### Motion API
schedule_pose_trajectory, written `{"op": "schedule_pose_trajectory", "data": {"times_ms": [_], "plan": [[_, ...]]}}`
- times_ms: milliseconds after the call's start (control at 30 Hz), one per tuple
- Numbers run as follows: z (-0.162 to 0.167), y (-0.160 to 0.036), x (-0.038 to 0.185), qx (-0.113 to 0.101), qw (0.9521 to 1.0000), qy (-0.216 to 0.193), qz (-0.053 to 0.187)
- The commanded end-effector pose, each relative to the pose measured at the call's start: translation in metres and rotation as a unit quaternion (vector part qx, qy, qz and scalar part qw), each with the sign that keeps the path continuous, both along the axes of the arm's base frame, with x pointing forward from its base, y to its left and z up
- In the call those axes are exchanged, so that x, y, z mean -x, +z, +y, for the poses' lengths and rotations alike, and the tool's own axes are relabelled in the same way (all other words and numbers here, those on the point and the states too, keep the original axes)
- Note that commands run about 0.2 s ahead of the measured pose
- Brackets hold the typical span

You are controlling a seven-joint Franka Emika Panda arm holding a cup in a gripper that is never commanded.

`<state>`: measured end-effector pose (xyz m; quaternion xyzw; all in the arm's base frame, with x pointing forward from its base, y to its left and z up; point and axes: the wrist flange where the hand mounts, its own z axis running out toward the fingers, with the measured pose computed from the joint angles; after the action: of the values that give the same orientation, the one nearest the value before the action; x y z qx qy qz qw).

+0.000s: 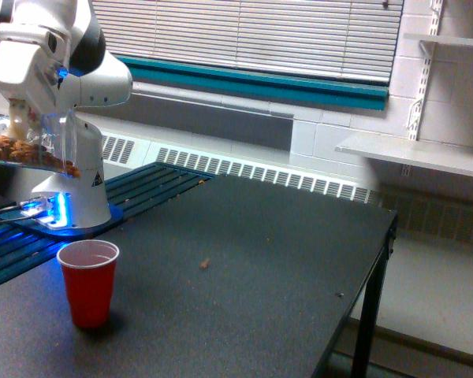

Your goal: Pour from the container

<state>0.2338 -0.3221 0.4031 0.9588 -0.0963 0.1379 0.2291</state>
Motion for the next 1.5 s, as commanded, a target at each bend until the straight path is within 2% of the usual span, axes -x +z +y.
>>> {"op": "schedule_pose_trajectory", "data": {"times_ms": [33,833,1500], "plan": [[-0.001,0.005,0.002,0.011,0.9998,0.014,0.008],[-0.004,0.011,0.009,0.019,0.9992,0.026,0.022],[0.0,0.022,-0.005,0.036,0.9976,0.045,0.039]]}}
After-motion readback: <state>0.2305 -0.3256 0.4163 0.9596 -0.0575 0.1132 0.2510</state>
